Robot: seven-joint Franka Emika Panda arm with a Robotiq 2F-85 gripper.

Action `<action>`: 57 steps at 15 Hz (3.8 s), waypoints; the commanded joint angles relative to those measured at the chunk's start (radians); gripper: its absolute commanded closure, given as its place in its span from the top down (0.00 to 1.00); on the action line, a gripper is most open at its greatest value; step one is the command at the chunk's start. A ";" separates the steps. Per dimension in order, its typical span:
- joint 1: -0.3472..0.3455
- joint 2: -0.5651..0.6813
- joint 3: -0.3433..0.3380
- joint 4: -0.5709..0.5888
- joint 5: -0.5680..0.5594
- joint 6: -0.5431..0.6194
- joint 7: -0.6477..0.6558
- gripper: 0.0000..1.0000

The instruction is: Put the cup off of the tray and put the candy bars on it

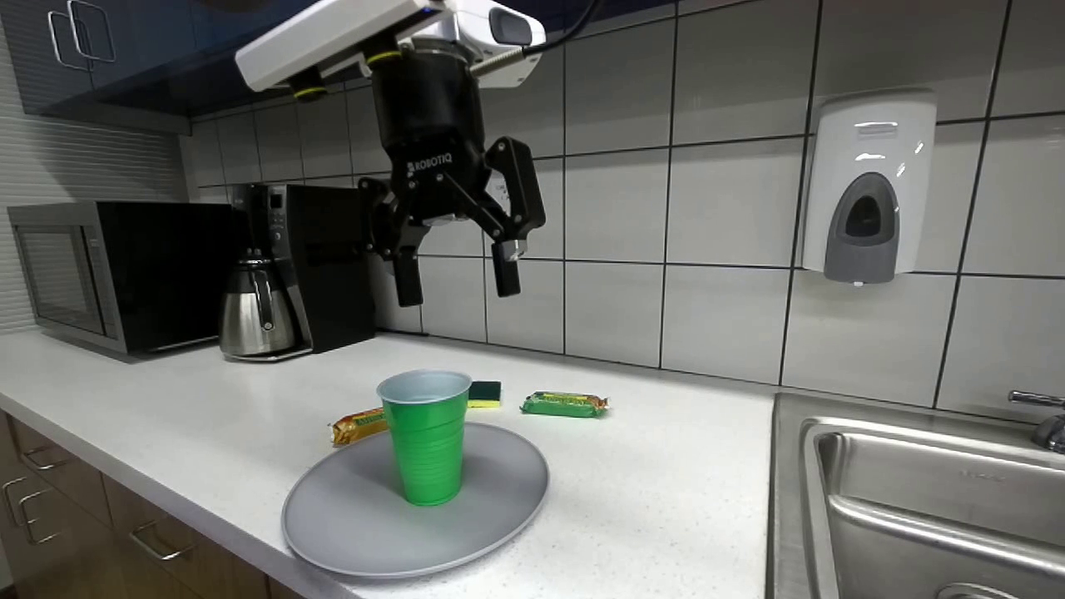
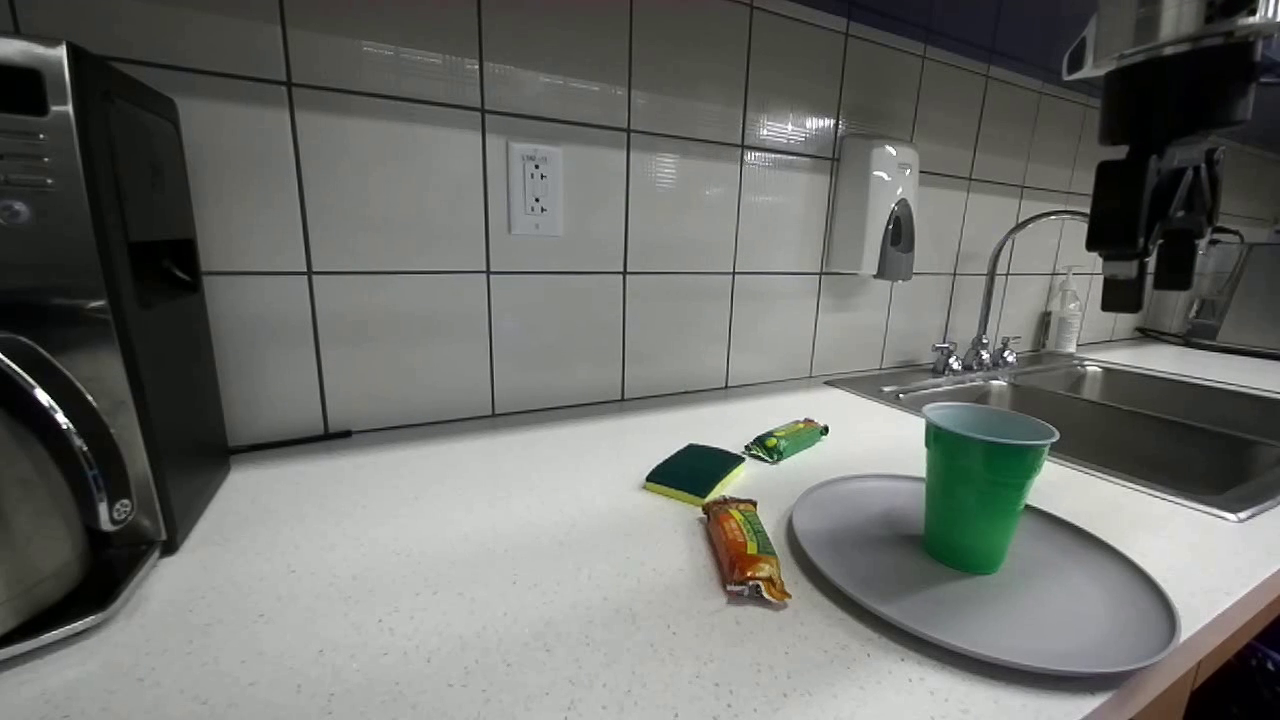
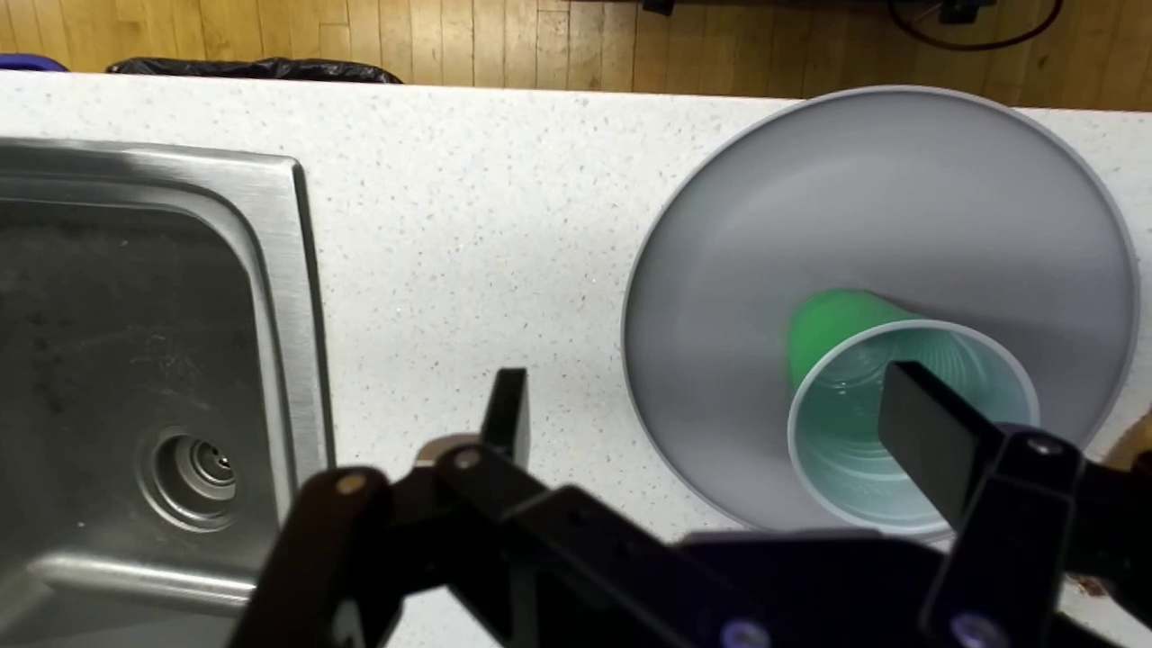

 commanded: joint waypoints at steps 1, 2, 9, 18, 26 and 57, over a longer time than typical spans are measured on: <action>-0.004 0.000 0.004 0.001 0.003 -0.002 -0.002 1.00; -0.004 0.000 0.004 0.000 0.003 -0.002 -0.002 1.00; -0.004 -0.001 0.004 -0.001 0.003 -0.002 -0.002 1.00; 0.013 0.006 0.033 0.013 0.014 -0.003 0.026 1.00; 0.040 0.038 0.045 -0.003 0.047 0.022 0.047 1.00; 0.043 0.309 0.032 -0.036 0.104 0.374 -0.015 1.00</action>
